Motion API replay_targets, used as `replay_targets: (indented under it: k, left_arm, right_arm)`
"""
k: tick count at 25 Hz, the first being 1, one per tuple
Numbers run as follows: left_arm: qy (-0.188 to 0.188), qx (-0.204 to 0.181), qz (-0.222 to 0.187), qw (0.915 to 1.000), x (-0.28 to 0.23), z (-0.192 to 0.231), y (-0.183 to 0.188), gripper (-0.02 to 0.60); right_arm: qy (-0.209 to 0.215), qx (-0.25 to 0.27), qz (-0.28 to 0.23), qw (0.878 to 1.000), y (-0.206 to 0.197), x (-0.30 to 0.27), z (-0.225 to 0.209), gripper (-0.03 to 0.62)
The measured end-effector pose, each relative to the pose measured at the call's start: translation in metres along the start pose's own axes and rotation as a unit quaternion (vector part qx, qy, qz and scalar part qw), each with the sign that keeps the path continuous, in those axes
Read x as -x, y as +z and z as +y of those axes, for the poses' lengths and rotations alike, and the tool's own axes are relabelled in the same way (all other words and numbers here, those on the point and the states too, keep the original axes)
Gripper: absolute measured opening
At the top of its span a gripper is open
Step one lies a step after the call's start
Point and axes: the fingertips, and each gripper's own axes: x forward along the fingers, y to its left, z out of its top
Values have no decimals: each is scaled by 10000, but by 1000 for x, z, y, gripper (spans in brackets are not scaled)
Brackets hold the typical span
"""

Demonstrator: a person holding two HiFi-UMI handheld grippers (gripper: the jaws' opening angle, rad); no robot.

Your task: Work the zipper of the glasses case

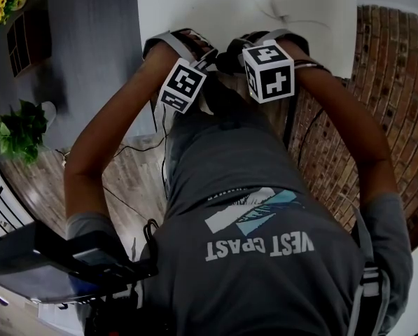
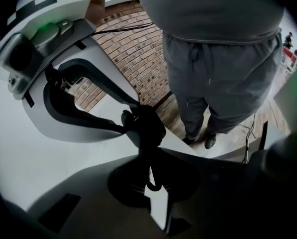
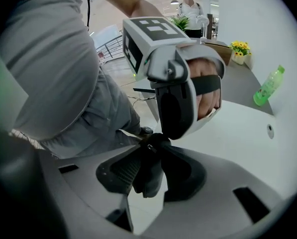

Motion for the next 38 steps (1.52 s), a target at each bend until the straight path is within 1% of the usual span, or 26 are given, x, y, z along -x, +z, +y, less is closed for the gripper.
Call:
replay_targets:
  k: [4,8,10,13,14,15,16,20,23,28,33,38]
  left_arm:
    - [41,109,25,9999,1,2,-5,20]
    - [48,144,16,9999,2,3,-6,20]
    - [50,172,-11,9998,2,4,-4,20]
    - [36,178,-15,9998,1,4,-2,20]
    - [25,167,-2,9999,1,4,-2,20]
    - [15,160,12,9999,0,3,-3,20]
    - [6,164,19,9999,0,3,-3,20]
    - [-11,172,44,9998,0,3,-5,20]
    - [-23,222,57,9997,0,2,-6,20]
    - [-101,443,103,9989,-2,0,-11,20]
    - [-85,637,120,9979,-4,0,-15,20]
    - [-11,915,75,9958,-4,3,-17,20]
  right_arm:
    - [218,-76,-83,9997,-1,2,12,118]
    - [311,-479,-445,9974,4,4,16,118]
    - [157,-708,-564,9958,4,5,10,118]
    - [-183,-758,-510,9956,1,3,3,118]
    - [-272,-733,-479,9958,1,2,3,104]
    - [-338,-703,-455,9959,1,1,2,53]
    - [-377,-668,-440,9961,2,0,3,29]
    - [-474,-423,-326,9974,4,-4,7,28]
    - [-602,-385,-300,9970,5,-4,6,21]
    - [-959,-689,-466,9919,3,4,0,8]
    - [-1263,-1105,-748,9830,3,9,-2,-5]
    - [-1621,-1129,-816,9769,1,12,-5,-6]
